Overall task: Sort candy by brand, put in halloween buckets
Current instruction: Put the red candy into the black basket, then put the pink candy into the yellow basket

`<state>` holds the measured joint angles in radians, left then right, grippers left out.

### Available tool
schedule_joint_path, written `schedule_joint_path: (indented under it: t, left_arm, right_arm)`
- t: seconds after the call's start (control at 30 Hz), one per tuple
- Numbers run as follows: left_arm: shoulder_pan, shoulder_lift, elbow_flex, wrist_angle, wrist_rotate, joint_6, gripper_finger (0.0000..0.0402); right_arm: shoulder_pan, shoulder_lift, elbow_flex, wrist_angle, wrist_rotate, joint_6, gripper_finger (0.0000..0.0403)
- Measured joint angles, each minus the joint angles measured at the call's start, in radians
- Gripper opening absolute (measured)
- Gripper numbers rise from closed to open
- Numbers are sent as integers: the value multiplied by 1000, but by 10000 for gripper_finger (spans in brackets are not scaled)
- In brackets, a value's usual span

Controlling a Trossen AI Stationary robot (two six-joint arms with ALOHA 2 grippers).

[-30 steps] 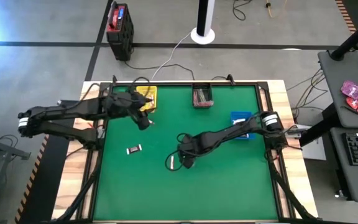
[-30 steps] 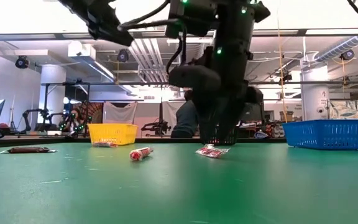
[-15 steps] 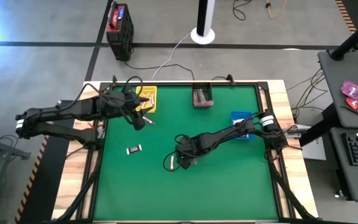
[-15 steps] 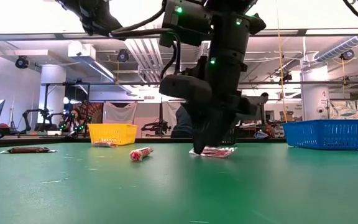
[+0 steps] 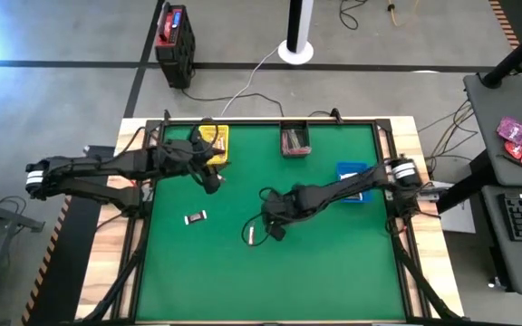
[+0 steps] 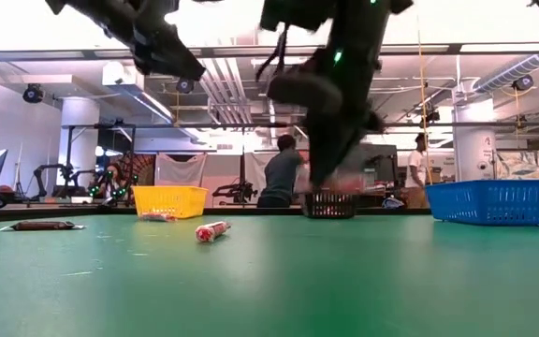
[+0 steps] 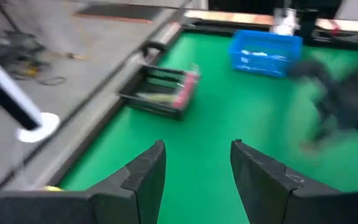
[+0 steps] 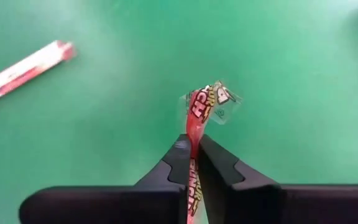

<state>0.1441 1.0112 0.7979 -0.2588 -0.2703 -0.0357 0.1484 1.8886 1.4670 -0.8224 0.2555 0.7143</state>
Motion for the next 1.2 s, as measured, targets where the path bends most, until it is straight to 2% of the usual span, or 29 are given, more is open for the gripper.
schedule_joint_path:
  t: [0.13, 0.27, 0.43, 0.57, 0.67, 0.83, 1.0, 1.2]
  left_arm:
    - [-52, 13, -71, 77, 34, -62, 164]
    - [-104, 18, -112, 135, 22, -114, 164]
    - [-154, 22, -114, 146, 20, -180, 164]
    - [-194, 27, -109, 151, 18, -216, 164]
    - [-226, 33, -109, 149, 15, -249, 164]
    - [-296, 53, -109, 147, -58, -270, 164]
    - [-340, 65, -109, 147, -92, -298, 164]
    - [-377, 65, -109, 132, -95, -352, 164]
  right_arm:
    - [-56, -115, 0, -101, 154, -61, 13]
    - [-149, -226, -6, -82, 316, -143, 13]
    - [-296, -262, -15, 2, 470, -252, 13]
    - [-404, -232, -17, 97, 473, -337, 12]
    - [-476, -191, -19, 114, 446, -340, 14]
    - [-577, -138, -19, 166, 229, -340, 41]
    - [-611, -103, -19, 156, 208, -322, 84]
    - [-587, -114, -19, 143, 208, -330, 133]
